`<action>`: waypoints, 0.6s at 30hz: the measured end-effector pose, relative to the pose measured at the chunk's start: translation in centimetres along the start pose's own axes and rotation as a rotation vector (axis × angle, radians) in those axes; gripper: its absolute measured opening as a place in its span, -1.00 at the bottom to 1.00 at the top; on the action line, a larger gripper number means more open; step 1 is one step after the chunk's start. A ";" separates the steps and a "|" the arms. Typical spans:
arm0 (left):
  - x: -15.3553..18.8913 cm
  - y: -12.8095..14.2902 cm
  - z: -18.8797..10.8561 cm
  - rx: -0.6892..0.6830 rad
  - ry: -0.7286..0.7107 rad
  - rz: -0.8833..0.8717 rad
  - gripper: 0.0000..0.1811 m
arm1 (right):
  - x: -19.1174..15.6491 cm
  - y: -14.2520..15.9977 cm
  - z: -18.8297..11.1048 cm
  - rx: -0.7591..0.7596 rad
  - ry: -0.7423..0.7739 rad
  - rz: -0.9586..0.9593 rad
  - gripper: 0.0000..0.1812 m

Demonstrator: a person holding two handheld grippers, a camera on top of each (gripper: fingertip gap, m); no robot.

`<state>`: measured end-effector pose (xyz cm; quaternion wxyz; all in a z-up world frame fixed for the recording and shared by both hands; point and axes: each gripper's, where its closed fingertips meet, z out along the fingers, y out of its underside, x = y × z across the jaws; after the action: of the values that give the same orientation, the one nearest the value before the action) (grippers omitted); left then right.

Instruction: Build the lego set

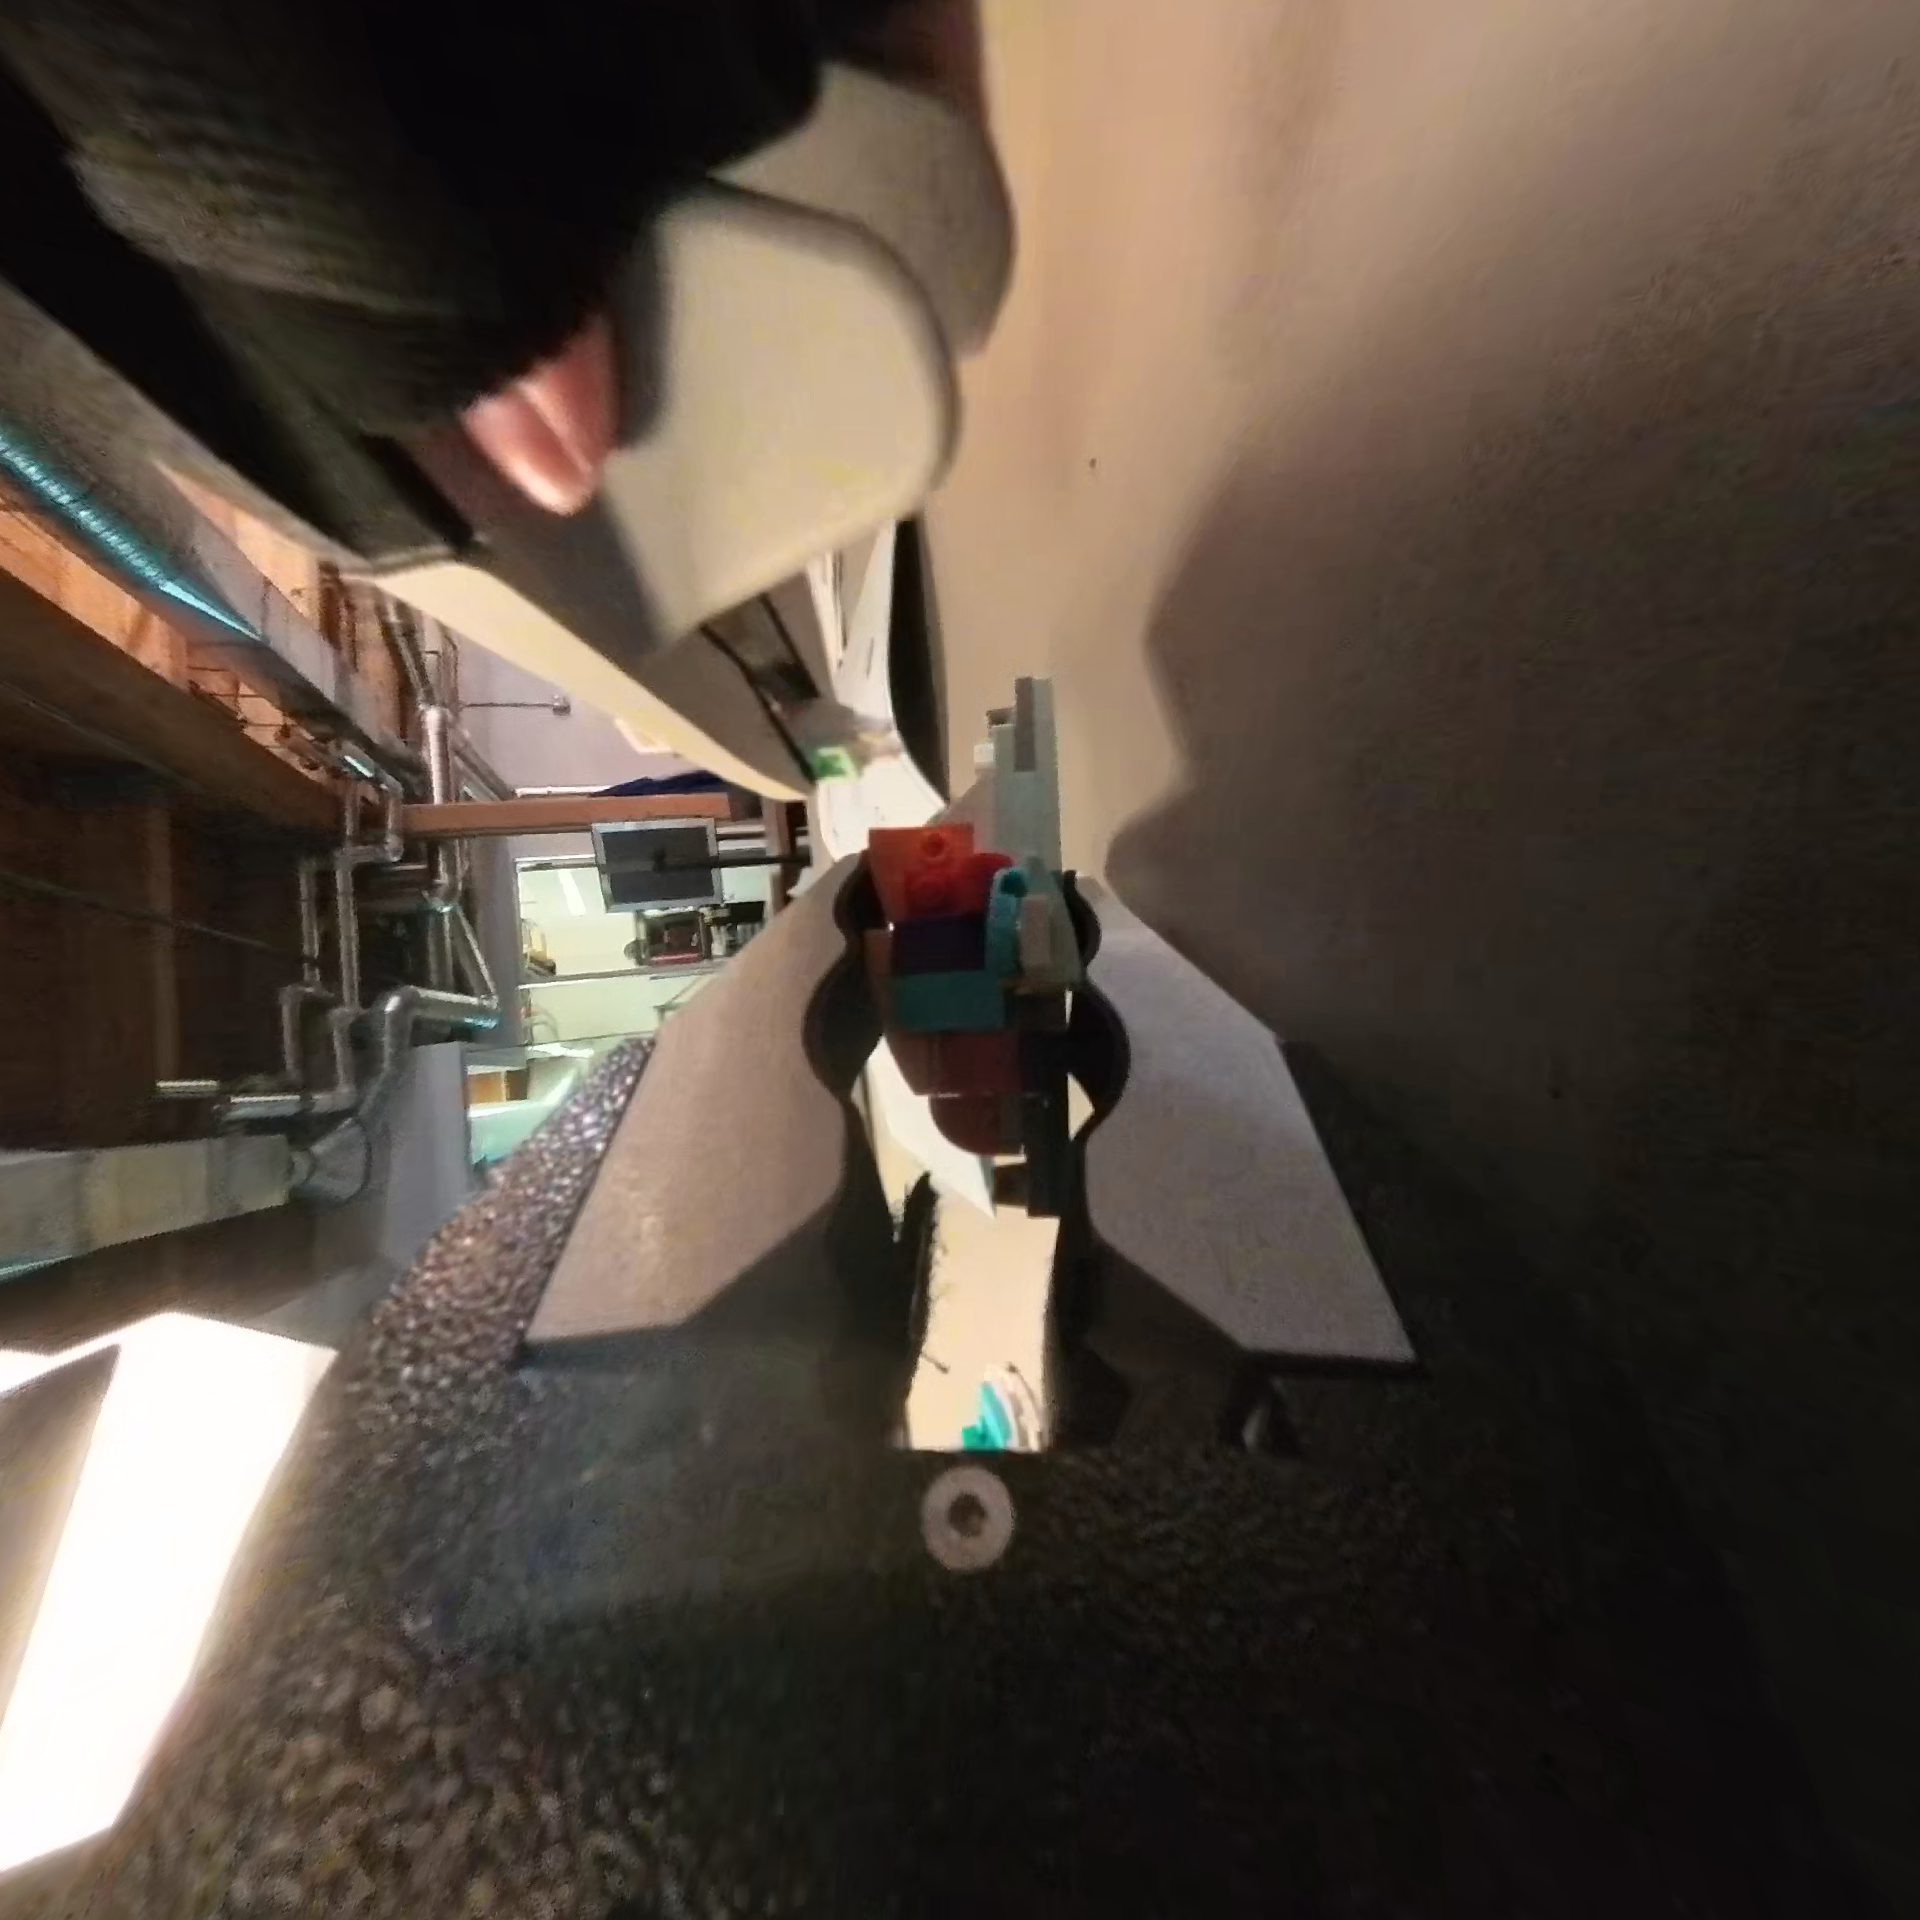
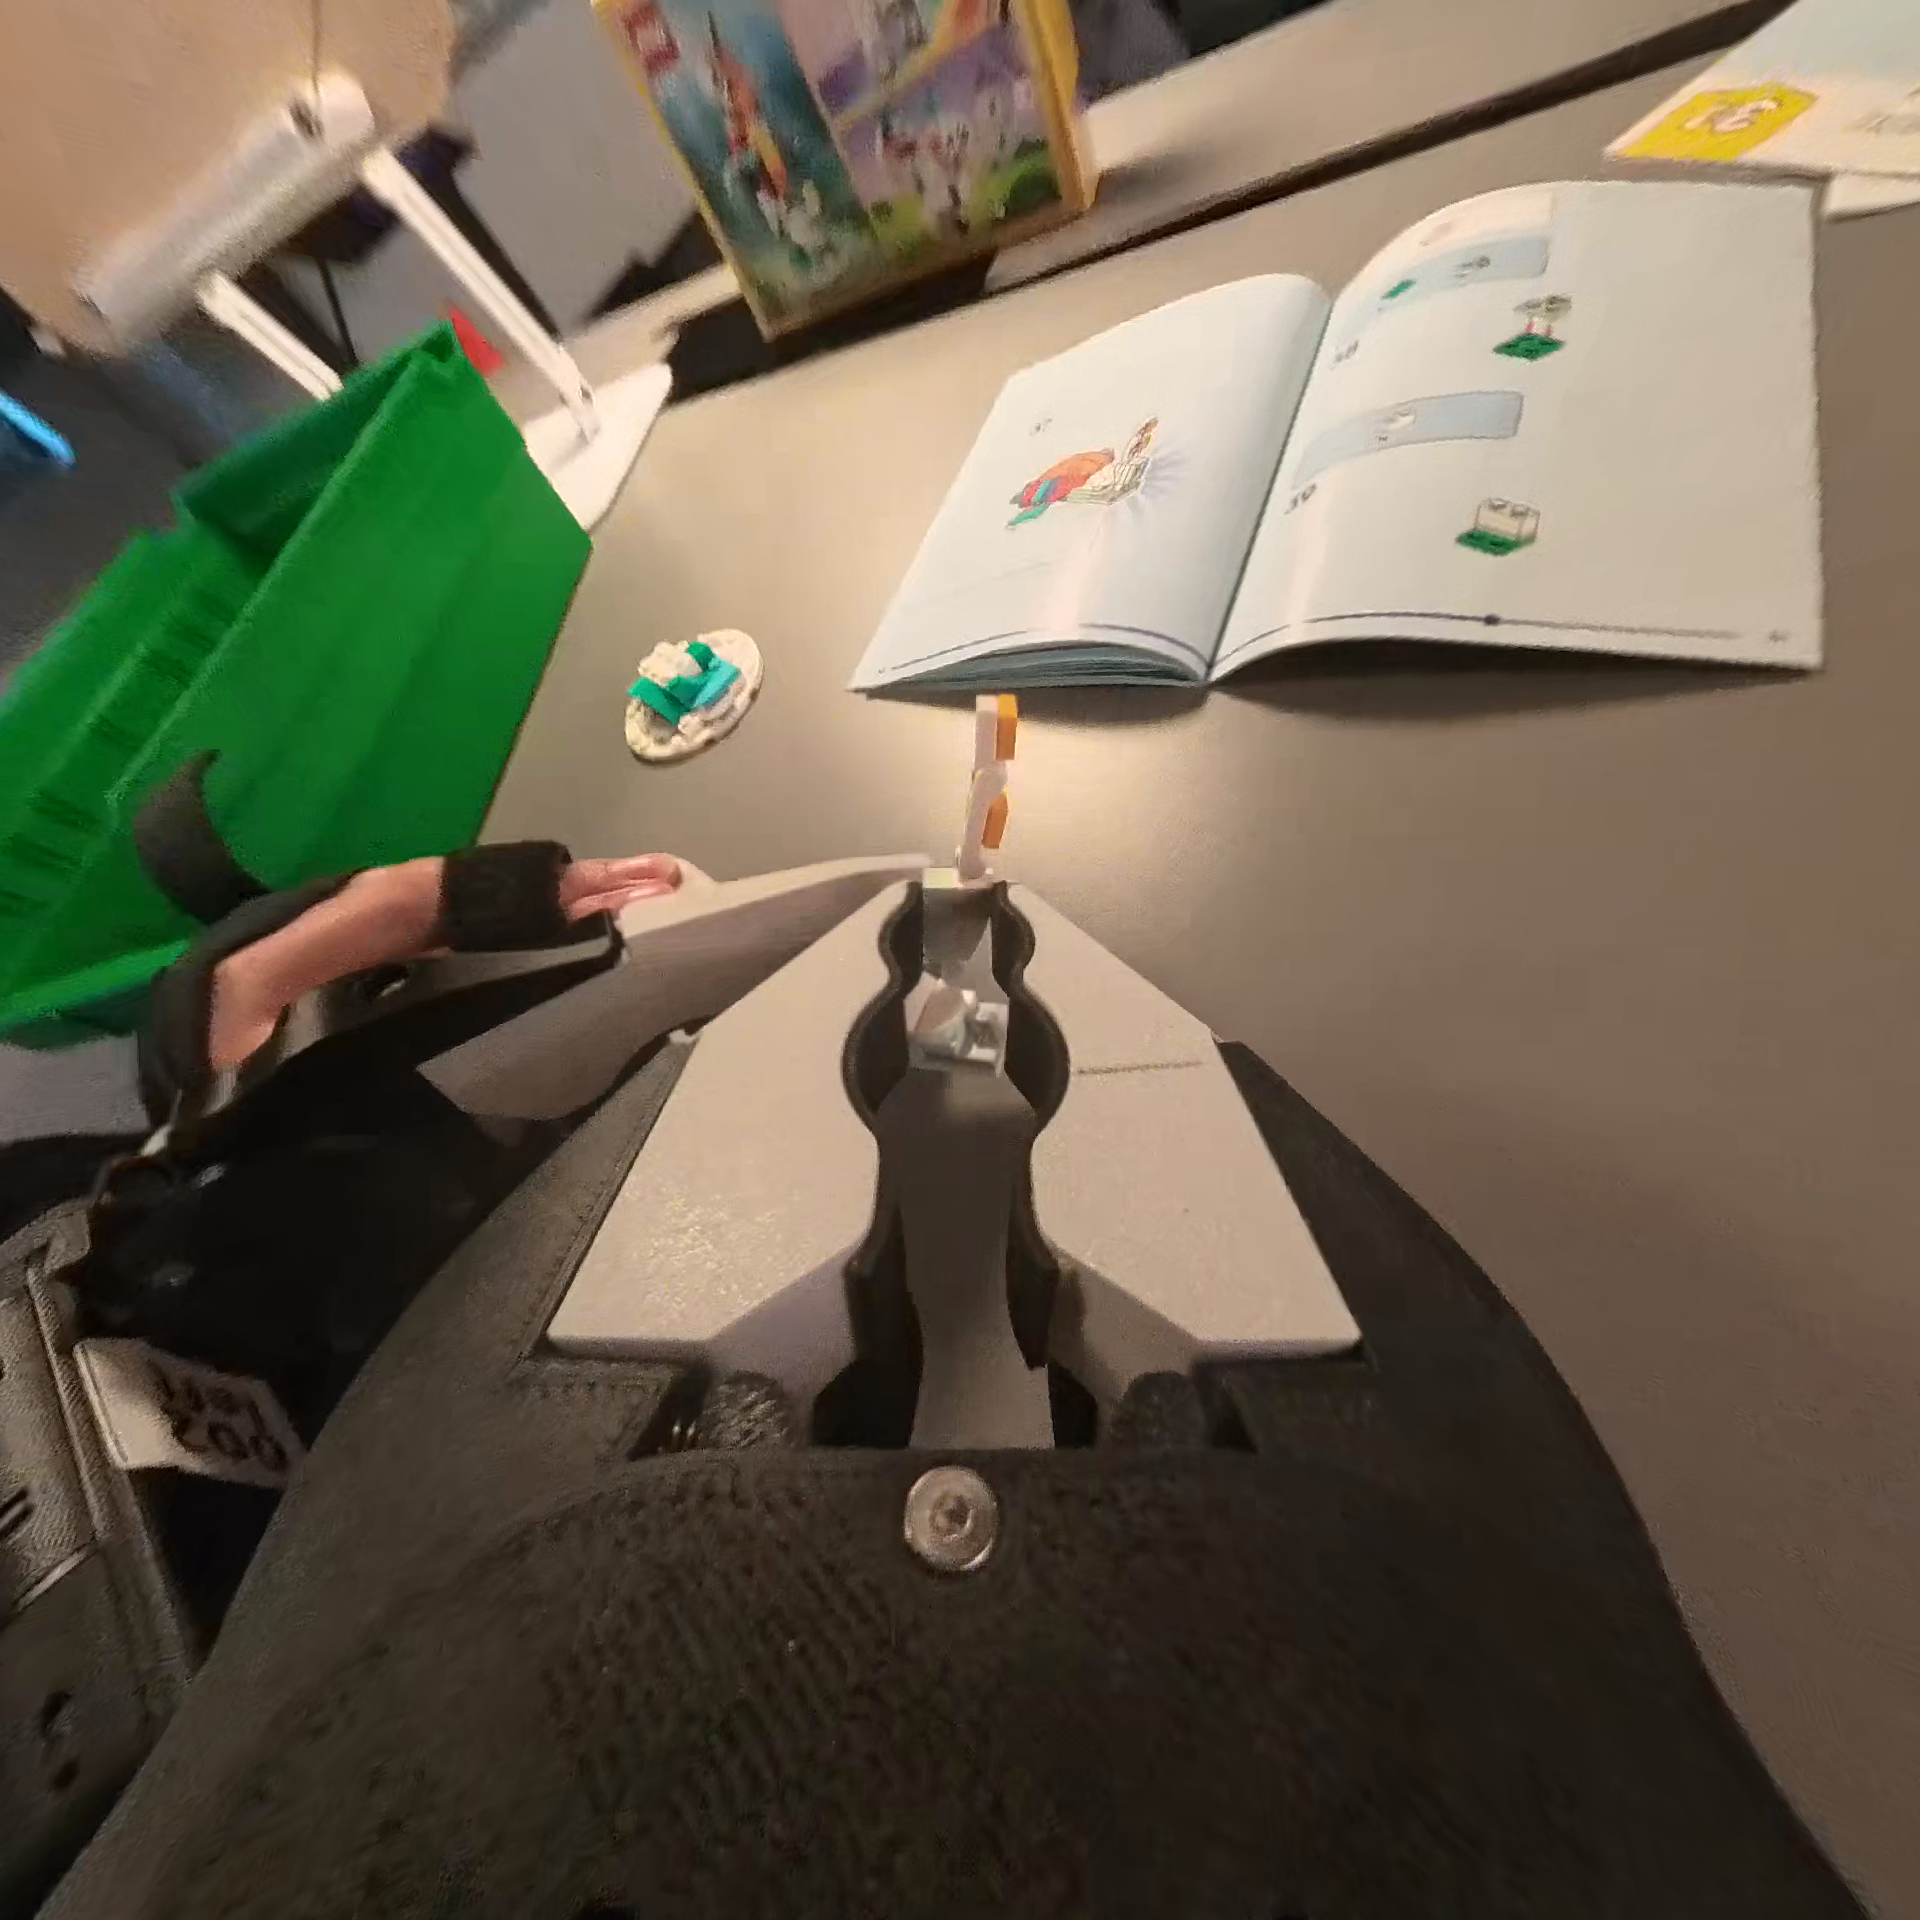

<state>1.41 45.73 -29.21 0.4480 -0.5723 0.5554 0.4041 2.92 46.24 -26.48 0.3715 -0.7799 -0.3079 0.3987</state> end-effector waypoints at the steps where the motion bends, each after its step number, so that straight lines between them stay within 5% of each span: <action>1: -0.1 0.0 0.0 -0.016 -0.012 0.023 -0.67 | 0.2 0.2 0.1 0.037 0.000 0.023 -0.88; 18: 0.3 0.4 0.3 -0.129 -0.023 0.044 -0.67 | 1.1 1.2 0.7 0.044 0.067 0.038 -0.88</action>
<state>1.04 45.97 -29.58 0.4073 -0.5830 0.5356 0.4554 3.06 46.68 -28.17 0.3910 -0.7901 -0.2717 0.3859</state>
